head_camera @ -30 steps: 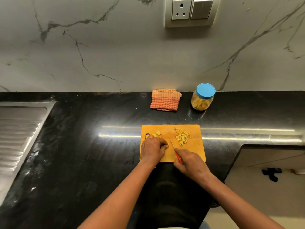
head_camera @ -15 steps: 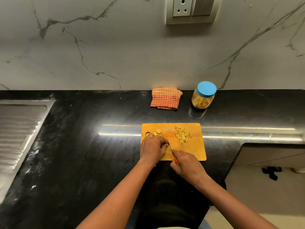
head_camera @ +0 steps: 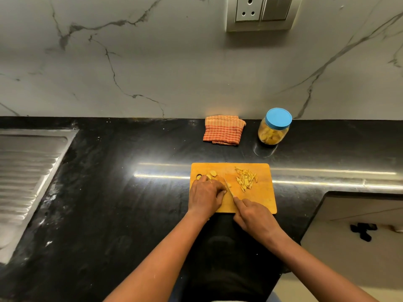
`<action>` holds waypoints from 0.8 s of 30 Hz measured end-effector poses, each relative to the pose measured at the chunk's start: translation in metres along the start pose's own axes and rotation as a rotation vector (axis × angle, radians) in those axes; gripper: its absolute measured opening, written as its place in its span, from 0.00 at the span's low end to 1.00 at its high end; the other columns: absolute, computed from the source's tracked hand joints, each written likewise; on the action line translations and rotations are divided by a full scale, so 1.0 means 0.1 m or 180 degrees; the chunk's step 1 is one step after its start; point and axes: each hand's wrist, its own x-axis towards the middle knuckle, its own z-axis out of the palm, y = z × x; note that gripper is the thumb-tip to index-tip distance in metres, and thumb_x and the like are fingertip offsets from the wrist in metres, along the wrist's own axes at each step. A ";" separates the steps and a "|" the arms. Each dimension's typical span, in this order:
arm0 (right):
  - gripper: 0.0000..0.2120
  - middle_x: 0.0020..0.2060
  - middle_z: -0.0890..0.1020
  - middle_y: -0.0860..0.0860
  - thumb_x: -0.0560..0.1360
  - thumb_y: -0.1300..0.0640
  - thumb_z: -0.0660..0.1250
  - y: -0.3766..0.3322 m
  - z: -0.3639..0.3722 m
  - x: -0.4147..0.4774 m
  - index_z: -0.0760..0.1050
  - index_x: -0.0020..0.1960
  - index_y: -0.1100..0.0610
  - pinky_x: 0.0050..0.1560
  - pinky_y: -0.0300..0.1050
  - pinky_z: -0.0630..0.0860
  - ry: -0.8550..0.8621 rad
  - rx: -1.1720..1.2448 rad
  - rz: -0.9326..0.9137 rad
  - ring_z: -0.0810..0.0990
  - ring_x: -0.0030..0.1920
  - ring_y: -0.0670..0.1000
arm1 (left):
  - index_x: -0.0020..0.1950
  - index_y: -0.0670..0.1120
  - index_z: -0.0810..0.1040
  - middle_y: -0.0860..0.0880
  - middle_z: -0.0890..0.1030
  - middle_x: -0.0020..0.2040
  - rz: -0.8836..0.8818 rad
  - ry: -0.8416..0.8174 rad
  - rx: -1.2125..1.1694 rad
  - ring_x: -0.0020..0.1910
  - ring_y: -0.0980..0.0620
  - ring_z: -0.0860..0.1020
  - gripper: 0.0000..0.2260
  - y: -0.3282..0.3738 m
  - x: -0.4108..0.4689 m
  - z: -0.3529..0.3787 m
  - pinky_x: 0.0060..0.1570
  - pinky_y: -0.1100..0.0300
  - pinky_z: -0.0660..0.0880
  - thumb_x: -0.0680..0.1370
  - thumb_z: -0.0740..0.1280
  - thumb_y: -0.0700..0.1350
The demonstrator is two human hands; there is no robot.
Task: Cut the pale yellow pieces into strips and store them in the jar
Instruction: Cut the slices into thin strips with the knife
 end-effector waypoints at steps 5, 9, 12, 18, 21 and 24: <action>0.24 0.52 0.81 0.56 0.80 0.52 0.61 0.11 -0.03 -0.03 0.66 0.73 0.60 0.47 0.48 0.76 0.0254 0.0247 0.0124 0.80 0.47 0.56 | 0.50 0.54 0.84 0.57 0.85 0.49 -0.0016 0.0113 -0.0032 0.51 0.50 0.74 0.07 0.00 -0.04 0.06 0.54 0.53 0.73 0.76 0.69 0.53; 0.24 0.54 0.80 0.54 0.79 0.52 0.61 -0.04 -0.06 -0.04 0.67 0.73 0.58 0.51 0.45 0.76 0.0236 0.0543 0.0053 0.80 0.50 0.54 | 0.46 0.55 0.85 0.59 0.85 0.44 -0.0053 0.0301 -0.0120 0.45 0.52 0.76 0.04 -0.04 -0.07 0.11 0.46 0.53 0.76 0.73 0.73 0.52; 0.23 0.56 0.80 0.53 0.80 0.52 0.60 -0.08 -0.04 -0.04 0.67 0.73 0.57 0.51 0.44 0.76 0.0251 0.0630 0.0068 0.80 0.50 0.52 | 0.45 0.55 0.85 0.59 0.85 0.43 0.0034 0.0403 -0.0205 0.44 0.51 0.76 0.04 -0.06 -0.08 0.14 0.42 0.53 0.77 0.72 0.75 0.51; 0.23 0.56 0.81 0.53 0.79 0.51 0.61 -0.06 -0.04 -0.04 0.68 0.72 0.57 0.52 0.46 0.77 0.0217 0.0704 0.0060 0.80 0.51 0.53 | 0.47 0.54 0.86 0.59 0.85 0.45 0.0267 0.0429 -0.0202 0.45 0.51 0.77 0.05 -0.13 -0.08 0.16 0.42 0.52 0.77 0.73 0.73 0.51; 0.23 0.56 0.81 0.53 0.79 0.52 0.61 -0.03 -0.05 -0.05 0.68 0.72 0.57 0.52 0.45 0.77 0.0206 0.0709 0.0007 0.79 0.50 0.52 | 0.47 0.54 0.86 0.59 0.85 0.45 0.0320 0.0417 -0.0184 0.46 0.51 0.77 0.05 -0.14 -0.06 0.15 0.43 0.52 0.77 0.72 0.73 0.51; 0.23 0.56 0.81 0.53 0.79 0.52 0.61 -0.02 -0.06 -0.02 0.68 0.73 0.57 0.53 0.45 0.76 0.0124 0.0747 -0.0033 0.79 0.51 0.52 | 0.47 0.53 0.86 0.58 0.85 0.45 0.0392 0.0419 -0.0161 0.46 0.51 0.77 0.06 -0.16 -0.06 0.17 0.43 0.53 0.77 0.73 0.72 0.52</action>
